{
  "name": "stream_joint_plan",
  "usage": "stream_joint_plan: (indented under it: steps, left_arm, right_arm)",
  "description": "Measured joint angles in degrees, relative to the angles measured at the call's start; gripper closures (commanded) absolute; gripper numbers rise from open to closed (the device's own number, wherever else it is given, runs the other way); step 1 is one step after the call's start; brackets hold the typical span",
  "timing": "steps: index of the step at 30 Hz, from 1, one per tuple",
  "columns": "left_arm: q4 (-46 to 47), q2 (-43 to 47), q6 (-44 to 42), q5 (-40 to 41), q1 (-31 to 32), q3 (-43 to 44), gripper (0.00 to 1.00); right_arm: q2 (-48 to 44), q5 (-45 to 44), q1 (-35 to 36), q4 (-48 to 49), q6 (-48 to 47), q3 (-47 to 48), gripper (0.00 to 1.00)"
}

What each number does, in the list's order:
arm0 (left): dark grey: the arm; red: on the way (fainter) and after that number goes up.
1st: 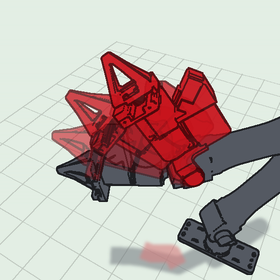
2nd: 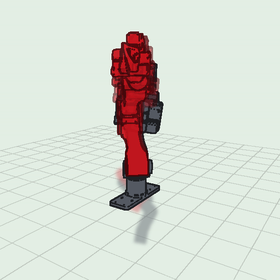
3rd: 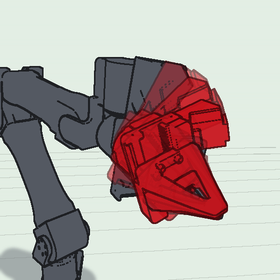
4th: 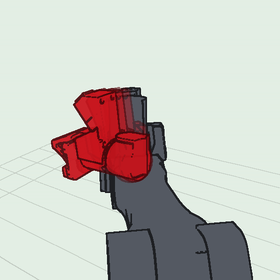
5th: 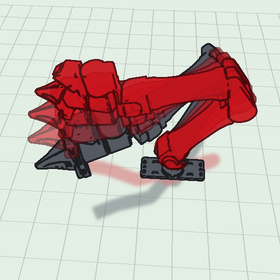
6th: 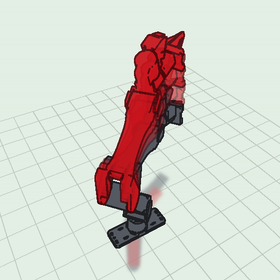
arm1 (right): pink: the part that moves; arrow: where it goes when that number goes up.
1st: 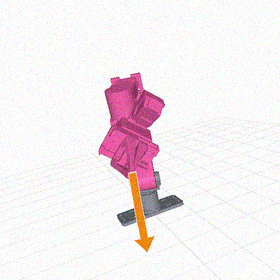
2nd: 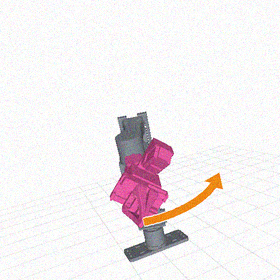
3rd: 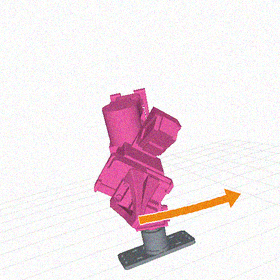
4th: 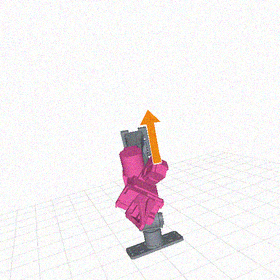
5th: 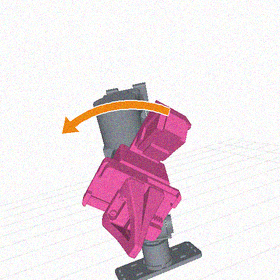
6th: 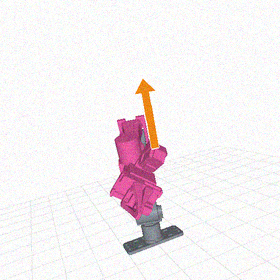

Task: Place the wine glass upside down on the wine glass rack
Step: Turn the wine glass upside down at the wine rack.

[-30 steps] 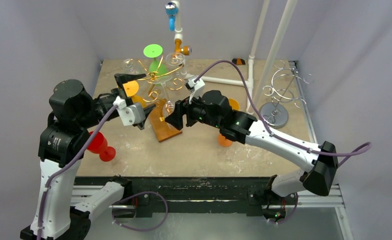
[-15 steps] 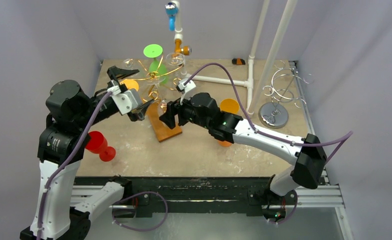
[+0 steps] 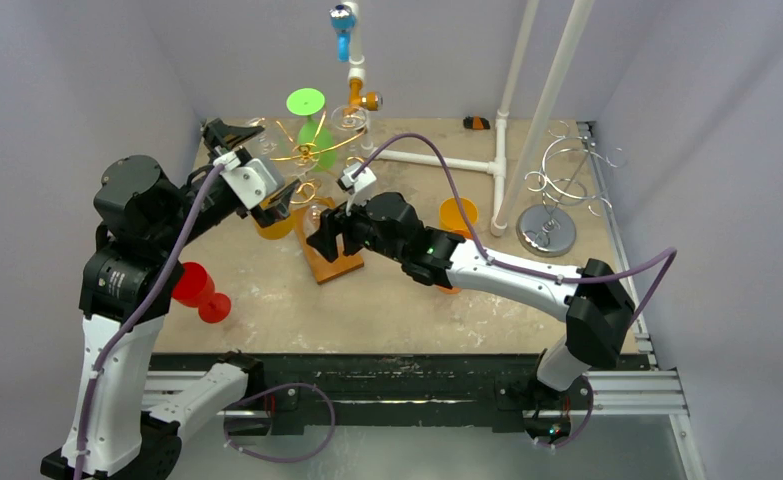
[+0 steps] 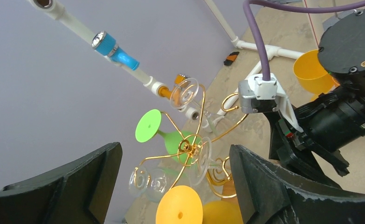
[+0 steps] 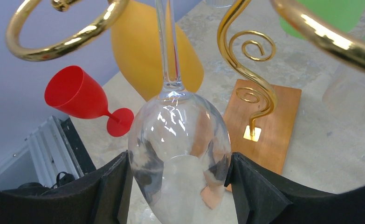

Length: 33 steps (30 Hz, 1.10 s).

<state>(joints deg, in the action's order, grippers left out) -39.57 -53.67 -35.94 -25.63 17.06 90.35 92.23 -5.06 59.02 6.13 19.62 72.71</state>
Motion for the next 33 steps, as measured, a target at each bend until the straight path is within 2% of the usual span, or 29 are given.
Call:
stream_joint_plan:
  steps: [15, 33]
  left_arm:
    - [1.8, -0.7, 0.9, 4.8, 0.0, -1.2, 0.10]
    - [2.6, -1.2, 1.2, 6.3, 0.0, -1.9, 0.10]
  right_arm:
    - [0.1, -0.4, 3.0, 7.0, -0.1, -0.4, 0.81]
    - [-1.6, -1.7, 3.7, 13.9, -1.7, -8.1, 0.82]
